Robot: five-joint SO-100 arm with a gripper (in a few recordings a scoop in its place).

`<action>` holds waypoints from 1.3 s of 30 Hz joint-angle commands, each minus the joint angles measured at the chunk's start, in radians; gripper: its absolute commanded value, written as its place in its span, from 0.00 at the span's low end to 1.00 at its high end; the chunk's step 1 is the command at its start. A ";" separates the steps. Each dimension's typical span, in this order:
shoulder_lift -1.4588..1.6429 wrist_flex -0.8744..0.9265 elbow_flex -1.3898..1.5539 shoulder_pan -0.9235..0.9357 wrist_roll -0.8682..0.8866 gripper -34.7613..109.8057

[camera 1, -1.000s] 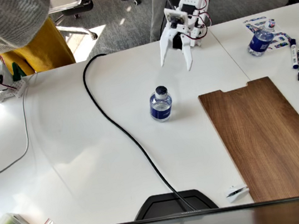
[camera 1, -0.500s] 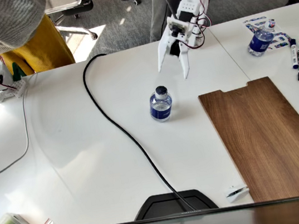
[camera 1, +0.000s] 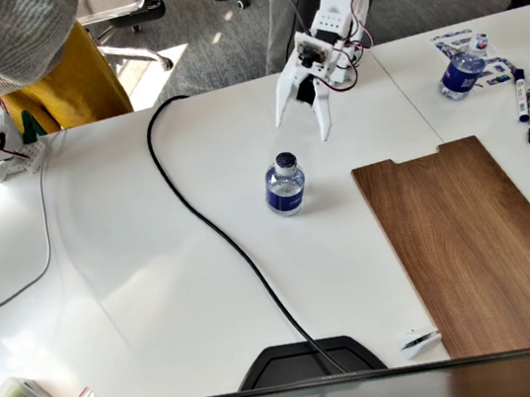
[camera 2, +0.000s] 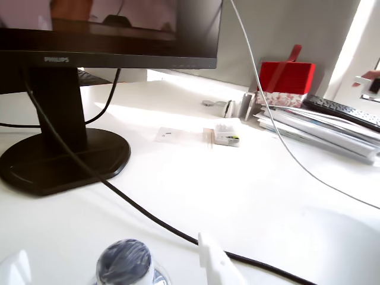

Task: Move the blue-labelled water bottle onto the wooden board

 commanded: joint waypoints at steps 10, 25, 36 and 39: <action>-0.002 -0.098 0.055 0.041 0.054 0.49; -0.100 -0.179 0.031 0.040 0.072 0.49; -0.252 -0.179 -0.135 0.032 0.069 0.49; -0.290 -0.181 -0.169 0.029 0.066 0.49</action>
